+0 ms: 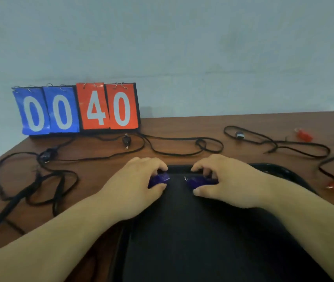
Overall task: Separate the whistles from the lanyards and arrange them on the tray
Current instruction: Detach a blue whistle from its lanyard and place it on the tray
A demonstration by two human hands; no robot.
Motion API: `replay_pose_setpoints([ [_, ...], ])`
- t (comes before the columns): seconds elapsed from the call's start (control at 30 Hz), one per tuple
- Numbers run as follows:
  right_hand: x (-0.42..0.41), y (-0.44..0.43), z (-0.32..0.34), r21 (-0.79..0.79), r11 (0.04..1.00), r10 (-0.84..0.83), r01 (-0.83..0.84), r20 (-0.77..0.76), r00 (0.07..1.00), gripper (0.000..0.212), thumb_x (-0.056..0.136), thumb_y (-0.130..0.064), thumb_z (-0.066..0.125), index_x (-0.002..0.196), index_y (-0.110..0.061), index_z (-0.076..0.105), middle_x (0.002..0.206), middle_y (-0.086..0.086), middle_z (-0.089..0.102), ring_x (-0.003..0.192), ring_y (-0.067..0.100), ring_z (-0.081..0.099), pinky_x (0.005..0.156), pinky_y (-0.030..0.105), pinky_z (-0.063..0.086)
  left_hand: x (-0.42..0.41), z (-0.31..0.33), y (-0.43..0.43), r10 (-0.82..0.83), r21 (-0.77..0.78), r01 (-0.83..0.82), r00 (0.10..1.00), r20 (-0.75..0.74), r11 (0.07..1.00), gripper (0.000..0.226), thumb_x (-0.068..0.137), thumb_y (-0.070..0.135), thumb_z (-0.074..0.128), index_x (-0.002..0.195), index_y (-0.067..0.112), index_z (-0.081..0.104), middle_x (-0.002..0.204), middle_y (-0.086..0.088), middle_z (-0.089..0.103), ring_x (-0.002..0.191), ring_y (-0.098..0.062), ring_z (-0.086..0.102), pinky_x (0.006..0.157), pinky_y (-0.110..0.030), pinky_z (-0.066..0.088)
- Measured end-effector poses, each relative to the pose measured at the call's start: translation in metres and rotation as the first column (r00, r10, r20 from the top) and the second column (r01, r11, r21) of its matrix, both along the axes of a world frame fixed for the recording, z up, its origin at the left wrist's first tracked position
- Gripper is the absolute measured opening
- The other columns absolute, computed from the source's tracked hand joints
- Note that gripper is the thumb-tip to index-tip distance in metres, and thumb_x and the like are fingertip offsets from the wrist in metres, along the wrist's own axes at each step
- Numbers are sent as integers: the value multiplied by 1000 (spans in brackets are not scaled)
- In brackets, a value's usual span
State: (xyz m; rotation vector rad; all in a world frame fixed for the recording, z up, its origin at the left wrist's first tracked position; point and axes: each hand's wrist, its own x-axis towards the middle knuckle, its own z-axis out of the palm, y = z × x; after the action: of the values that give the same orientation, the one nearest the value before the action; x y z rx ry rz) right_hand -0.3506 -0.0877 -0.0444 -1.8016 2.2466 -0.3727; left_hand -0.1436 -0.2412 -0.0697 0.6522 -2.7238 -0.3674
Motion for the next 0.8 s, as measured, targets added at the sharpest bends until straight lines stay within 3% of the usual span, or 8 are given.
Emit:
replay_pose_setpoints([
  [0.07, -9, 10, 9, 41, 999, -11, 12, -39, 999, 62, 83, -55, 75, 137, -40, 51, 117, -17, 52, 96, 1, 56, 85, 19, 41, -1, 3, 1, -8, 4, 7, 1000, 28, 1000, 32, 94, 40, 67, 123, 44, 54, 96, 28, 50, 98, 2, 47, 78, -18, 38],
  [0.17, -15, 22, 13, 34, 997, -75, 75, 23, 997, 64, 78, -55, 80, 135, -38, 56, 115, -17, 57, 97, 2, 60, 85, 21, 47, 2, 8, 7, 22, 27, -22, 1000, 21, 999, 30, 93, 39, 68, 121, 42, 58, 98, 27, 52, 100, -1, 50, 80, -18, 41],
  [0.27, -13, 16, 8, -17, 998, -64, 63, -6, 998, 58, 79, -55, 79, 131, -35, 61, 108, -16, 59, 91, 2, 59, 83, 22, 48, 7, 9, 9, 40, 14, -41, 999, 35, 999, 33, 92, 40, 68, 125, 40, 59, 101, 24, 55, 100, -1, 51, 85, -20, 45],
  [0.37, -8, 12, 8, -42, 999, -23, 23, 0, 1000, 50, 84, -49, 78, 129, -36, 62, 105, -18, 61, 88, 1, 60, 75, 15, 45, 11, 13, 7, 32, 38, -34, 998, 59, 999, 38, 91, 45, 70, 127, 44, 57, 103, 26, 56, 100, 3, 53, 89, -22, 49],
  [0.5, -1, 11, 2, -55, 998, 5, 0, 80, 997, 41, 88, -41, 75, 127, -37, 63, 103, -17, 63, 90, 7, 65, 82, 20, 53, 14, 14, 7, 22, 49, -26, 997, 67, 998, 41, 90, 44, 72, 128, 45, 57, 111, 27, 55, 104, 4, 54, 92, -21, 51],
  [0.67, 5, 4, -2, -89, 996, 35, -29, 64, 997, 35, 90, -42, 73, 123, -41, 63, 100, -19, 63, 87, 2, 62, 76, 17, 47, 20, 14, -7, -7, -25, 8, 1000, 25, 1000, 42, 87, 42, 75, 126, 42, 59, 119, 24, 51, 112, 4, 48, 90, -11, 37],
  [0.8, 17, 2, -4, -117, 993, 46, -36, 84, 995, 33, 90, -40, 73, 122, -40, 64, 100, -18, 62, 87, 3, 61, 81, 23, 52, 21, 14, -8, 6, -26, -5, 999, 31, 1000, 37, 87, 40, 75, 121, 41, 62, 115, 23, 54, 109, 3, 50, 88, -10, 38],
])
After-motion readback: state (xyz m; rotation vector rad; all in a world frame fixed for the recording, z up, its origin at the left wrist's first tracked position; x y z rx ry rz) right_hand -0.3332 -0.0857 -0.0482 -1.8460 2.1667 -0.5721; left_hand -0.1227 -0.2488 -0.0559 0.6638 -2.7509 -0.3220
